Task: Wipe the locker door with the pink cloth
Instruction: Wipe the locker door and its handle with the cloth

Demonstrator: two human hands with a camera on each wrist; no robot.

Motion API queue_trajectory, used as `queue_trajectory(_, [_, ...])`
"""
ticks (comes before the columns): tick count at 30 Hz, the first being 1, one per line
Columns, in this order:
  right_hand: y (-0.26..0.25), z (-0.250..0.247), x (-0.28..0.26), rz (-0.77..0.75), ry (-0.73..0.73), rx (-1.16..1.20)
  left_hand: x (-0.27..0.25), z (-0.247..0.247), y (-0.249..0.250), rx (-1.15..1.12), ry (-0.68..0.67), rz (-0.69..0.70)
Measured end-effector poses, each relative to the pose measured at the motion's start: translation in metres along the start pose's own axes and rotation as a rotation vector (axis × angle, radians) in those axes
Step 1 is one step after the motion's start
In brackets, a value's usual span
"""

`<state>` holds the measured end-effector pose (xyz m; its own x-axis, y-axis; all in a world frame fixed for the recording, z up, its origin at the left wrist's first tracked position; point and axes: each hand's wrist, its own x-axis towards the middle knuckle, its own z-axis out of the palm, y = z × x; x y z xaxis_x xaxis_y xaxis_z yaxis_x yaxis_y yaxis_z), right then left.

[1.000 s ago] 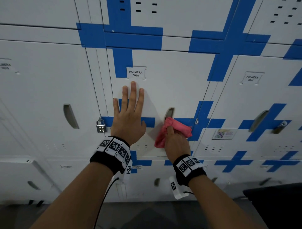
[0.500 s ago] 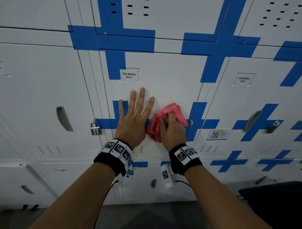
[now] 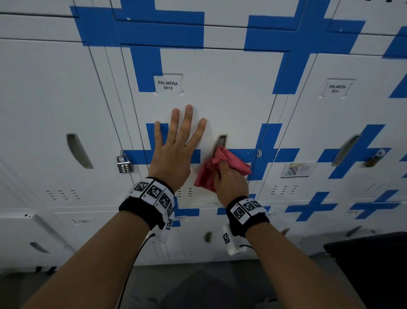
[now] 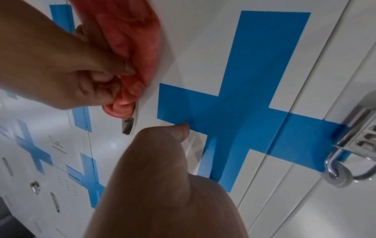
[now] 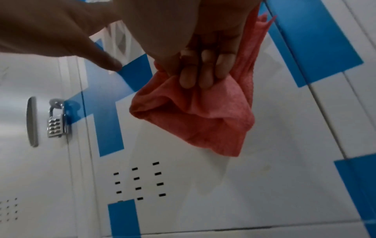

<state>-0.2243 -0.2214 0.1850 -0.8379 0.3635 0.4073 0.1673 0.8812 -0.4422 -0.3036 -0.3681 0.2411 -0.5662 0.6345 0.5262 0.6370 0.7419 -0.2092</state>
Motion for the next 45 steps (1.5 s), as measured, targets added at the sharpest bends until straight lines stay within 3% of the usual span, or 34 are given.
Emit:
queue_trajectory(5, [0.01, -0.002, 0.001, -0.276, 0.098, -0.334, -0.002, -0.002, -0.004, 0.019, 0.007, 0.019])
queue_trajectory(9, [0.021, -0.007, 0.001, -0.328, 0.021, -0.41, -0.002, -0.004, -0.004, 0.029, 0.009, 0.029])
queue_trajectory(14, [0.023, -0.004, -0.004, -0.301, -0.043, -0.331, -0.003, -0.005, -0.004, 0.027, -0.016, 0.02])
queue_trajectory(17, [0.026, -0.008, -0.012, -0.166, -0.095, -0.245, -0.003, -0.006, -0.004, 0.017, -0.015, 0.02])
queue_trajectory(21, [0.031, -0.03, -0.021, 0.111, 0.115, 0.047, -0.003, -0.006, -0.004, -0.015, -0.023, 0.025])
queue_trajectory(24, [0.021, -0.048, -0.004, 0.075, 0.3, 0.13, -0.003, -0.007, -0.002, -0.047, -0.01, 0.027])
queue_trajectory(29, [-0.012, -0.045, 0.031, 0.056, 0.352, 0.187, -0.007, -0.012, -0.016, -0.133, 0.06, 0.023])
queue_trajectory(35, [-0.031, -0.021, 0.037, 0.033, 0.5, 0.315, -0.021, -0.006, -0.037, -0.157, 0.143, -0.138])
queue_trajectory(39, [-0.035, -0.023, 0.038, -0.035, 0.46, 0.234, -0.022, 0.0, -0.039, -0.159, 0.128, -0.14])
queue_trajectory(42, [-0.024, -0.032, 0.034, -0.094, 0.493, 0.015, -0.023, -0.003, -0.045, -0.12, 0.131, -0.145])
queue_trajectory(45, [-0.03, -0.026, 0.033, 0.004, 0.568, 0.063, -0.026, -0.005, -0.056, -0.139, 0.133, -0.149])
